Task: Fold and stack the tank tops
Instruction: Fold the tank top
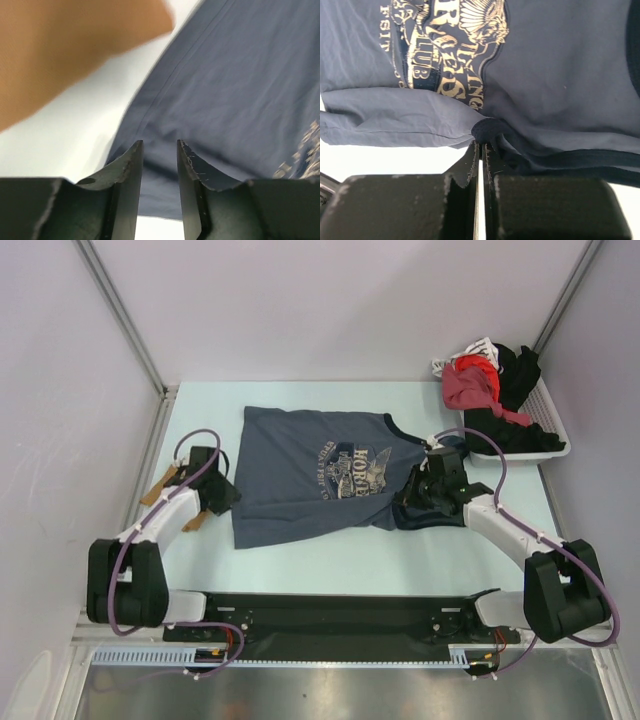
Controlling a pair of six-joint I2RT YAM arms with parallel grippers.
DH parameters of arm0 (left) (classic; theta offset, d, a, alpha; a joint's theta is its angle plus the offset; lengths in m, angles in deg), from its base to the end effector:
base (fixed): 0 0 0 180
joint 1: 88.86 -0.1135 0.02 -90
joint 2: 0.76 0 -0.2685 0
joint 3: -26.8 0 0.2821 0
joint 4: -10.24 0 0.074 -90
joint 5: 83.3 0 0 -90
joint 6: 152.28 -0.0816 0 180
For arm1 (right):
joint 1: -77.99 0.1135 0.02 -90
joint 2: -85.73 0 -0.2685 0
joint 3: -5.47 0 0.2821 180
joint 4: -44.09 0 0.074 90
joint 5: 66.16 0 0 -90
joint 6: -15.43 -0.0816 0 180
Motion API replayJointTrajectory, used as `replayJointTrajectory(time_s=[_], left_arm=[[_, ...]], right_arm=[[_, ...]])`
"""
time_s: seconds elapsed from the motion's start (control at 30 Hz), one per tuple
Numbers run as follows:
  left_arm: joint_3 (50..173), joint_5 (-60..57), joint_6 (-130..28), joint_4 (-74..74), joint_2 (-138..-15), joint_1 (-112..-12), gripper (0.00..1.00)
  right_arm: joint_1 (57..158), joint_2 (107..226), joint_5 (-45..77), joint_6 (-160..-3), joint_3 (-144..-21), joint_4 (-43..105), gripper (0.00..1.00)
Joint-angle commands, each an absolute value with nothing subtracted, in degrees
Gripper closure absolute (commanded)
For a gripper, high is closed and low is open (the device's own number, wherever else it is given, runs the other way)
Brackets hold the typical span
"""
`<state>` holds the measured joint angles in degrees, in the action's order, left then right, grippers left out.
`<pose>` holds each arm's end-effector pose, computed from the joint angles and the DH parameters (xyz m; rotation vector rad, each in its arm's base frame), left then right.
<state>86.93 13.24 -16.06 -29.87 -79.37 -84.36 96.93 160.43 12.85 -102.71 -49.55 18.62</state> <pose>0.3151 -0.0155 0.1549 -0.9623 2.4083 -0.1784 0.3009 0.1197 0.1682 0.0986 2.4270 0.6141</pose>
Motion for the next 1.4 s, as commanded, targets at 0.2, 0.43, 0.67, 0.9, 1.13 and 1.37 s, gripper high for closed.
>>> replayJointTrajectory(time_s=[0.2,0.43,0.67,0.9,1.13,1.37], left_arm=[[73.54,8.46,-15.96,-30.96,-63.18,-81.03,0.53],[70.19,8.1,-17.01,-29.46,-62.81,-81.03,0.5],[70.1,12.32,-18.07,-29.02,-63.52,-81.03,0.5],[70.28,14.52,-18.95,-30.51,-63.34,-81.03,0.5],[68.7,10.4,-20.0,-27.71,-62.99,-80.95,0.57],[67.12,8.63,-19.04,-25.68,-64.83,-78.66,0.71]], right_arm=[[96.89,158.95,10.92,-101.9,-47.59,22.23,1.0],[96.89,157.98,10.65,-101.73,-46.8,21.7,0.99],[96.98,156.93,10.57,-101.64,-46.8,21.26,0.99],[96.98,157.1,10.57,-101.47,-46.8,21.09,0.98],[96.89,157.45,10.57,-101.64,-46.71,21.52,0.98],[96.89,157.45,10.57,-101.55,-46.89,21.61,0.97]])
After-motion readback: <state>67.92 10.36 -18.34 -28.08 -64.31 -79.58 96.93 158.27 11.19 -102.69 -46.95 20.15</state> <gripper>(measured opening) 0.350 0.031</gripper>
